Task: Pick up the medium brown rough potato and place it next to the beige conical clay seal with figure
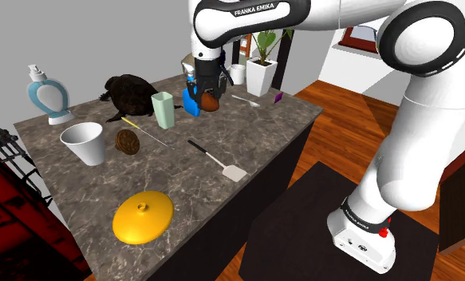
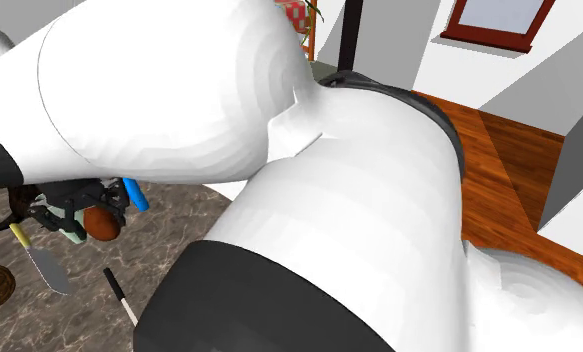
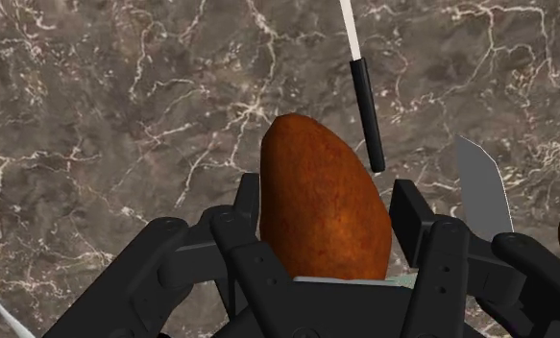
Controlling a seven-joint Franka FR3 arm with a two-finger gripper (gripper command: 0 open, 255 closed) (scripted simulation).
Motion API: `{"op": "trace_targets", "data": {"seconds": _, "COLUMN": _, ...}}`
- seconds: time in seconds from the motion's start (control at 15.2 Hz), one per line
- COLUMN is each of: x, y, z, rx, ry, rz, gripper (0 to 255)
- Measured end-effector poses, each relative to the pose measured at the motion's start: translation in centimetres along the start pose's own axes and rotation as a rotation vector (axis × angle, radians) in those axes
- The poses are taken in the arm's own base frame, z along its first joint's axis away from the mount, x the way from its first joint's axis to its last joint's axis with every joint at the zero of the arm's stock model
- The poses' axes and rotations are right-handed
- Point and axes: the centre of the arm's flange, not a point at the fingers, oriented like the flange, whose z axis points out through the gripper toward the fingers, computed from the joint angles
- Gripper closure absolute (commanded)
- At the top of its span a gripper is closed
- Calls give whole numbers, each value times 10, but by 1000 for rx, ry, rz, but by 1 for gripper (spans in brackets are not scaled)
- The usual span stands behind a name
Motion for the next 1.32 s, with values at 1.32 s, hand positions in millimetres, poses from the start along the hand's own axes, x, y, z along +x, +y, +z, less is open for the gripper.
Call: {"op": "trace_targets", "data": {"seconds": 1.32, "x": -52, "y": -260, "z": 1, "rx": 6, "ry": 5, "rz": -1, "gripper": 255}}
